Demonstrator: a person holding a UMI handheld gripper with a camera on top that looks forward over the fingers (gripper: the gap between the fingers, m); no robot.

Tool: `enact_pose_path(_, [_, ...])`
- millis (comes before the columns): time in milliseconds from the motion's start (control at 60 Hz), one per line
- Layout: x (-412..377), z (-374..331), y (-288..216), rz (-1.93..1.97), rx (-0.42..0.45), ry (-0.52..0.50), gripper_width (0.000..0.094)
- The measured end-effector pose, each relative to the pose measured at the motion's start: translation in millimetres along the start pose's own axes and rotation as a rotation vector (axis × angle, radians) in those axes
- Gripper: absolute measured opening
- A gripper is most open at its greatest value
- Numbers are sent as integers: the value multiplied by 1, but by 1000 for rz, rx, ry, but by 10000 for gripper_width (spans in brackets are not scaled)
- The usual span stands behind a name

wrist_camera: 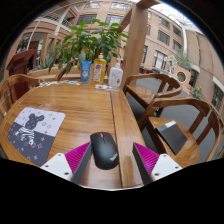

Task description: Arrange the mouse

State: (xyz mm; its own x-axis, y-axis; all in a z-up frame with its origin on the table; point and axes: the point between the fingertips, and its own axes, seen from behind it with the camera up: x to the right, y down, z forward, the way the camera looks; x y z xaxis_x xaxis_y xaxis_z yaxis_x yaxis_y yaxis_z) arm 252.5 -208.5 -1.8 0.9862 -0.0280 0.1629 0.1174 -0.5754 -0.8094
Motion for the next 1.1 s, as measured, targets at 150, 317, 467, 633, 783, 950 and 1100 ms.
enact_pose_path(150, [-4,18,-7,1,-7,-42,688])
enact_pose_path(317, [-14,22,-7,49,-24,-89,524])
enact_pose_path(467, [-18,21,-7,59,-32,-76,388])
enact_pose_path(633, [-16,18,-11,107,-46,-57,338])
enact_pose_path(783, [-4,-17,-90,110,104,12,338])
enact_pose_path(950, [-30,-91,-222,143,369,12,336])
enact_pose_path(1100, [-127,-104,-233,114,401,-98,333])
